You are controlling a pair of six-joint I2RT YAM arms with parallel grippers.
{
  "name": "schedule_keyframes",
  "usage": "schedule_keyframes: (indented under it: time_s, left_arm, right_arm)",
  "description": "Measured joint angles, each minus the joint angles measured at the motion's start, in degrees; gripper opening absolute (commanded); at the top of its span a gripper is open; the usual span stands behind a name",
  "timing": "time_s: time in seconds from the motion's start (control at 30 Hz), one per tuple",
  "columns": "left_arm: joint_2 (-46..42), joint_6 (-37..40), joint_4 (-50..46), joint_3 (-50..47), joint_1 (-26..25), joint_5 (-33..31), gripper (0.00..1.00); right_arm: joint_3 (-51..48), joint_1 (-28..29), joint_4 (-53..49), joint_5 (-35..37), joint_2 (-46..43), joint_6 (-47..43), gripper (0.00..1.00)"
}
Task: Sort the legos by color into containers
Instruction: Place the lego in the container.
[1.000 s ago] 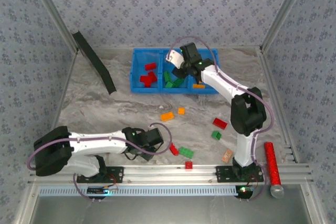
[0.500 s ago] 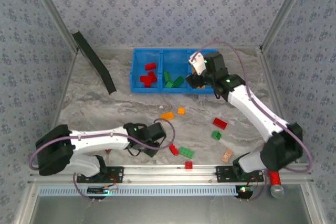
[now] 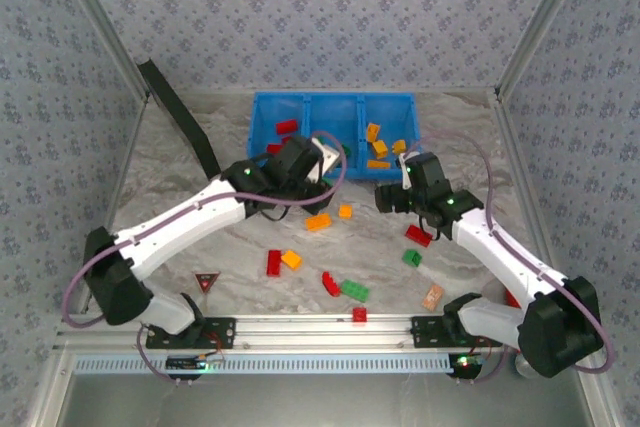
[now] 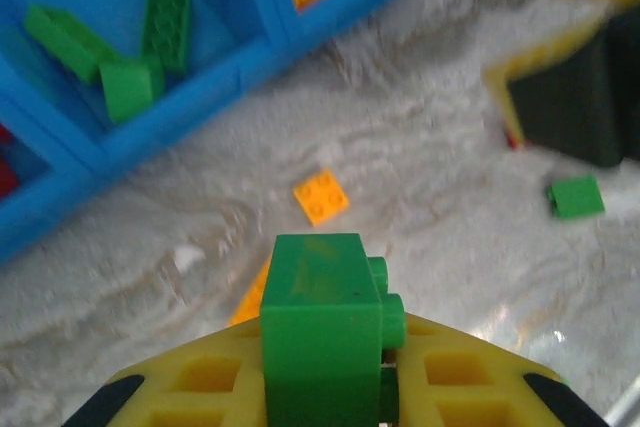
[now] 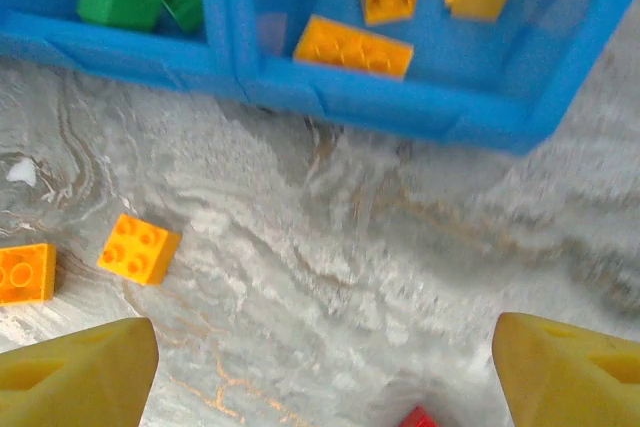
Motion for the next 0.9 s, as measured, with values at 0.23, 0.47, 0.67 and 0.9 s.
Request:
schedule_keyframes:
  time_s: [0.23, 0.47, 0.67, 0.9]
  left_arm:
    - [13.9, 3.3, 0.3, 16.0, 4.9, -3.1, 0.13]
    - [30.2, 3.1, -0.7, 31.4, 10.7, -3.8, 0.13]
    - [43.1, 2.5, -4.2, 45.3, 13.1, -2.3, 0.12]
    - [50.8, 0.6, -6.4, 51.4, 14.6, 1.1, 0.15]
  right_arm:
    - [-3.2, 0.3, 3.3, -3.5, 1.8, 6.2, 0.89]
    - [-5.3, 1.4, 6.0, -5.3, 3.5, 10.7, 0.87]
    - [-4.7, 3.8, 8.1, -5.3, 6.5, 13.3, 0.86]
    - [-1.4, 7.0, 9.5, -5.3, 12.7, 14.8, 0.86]
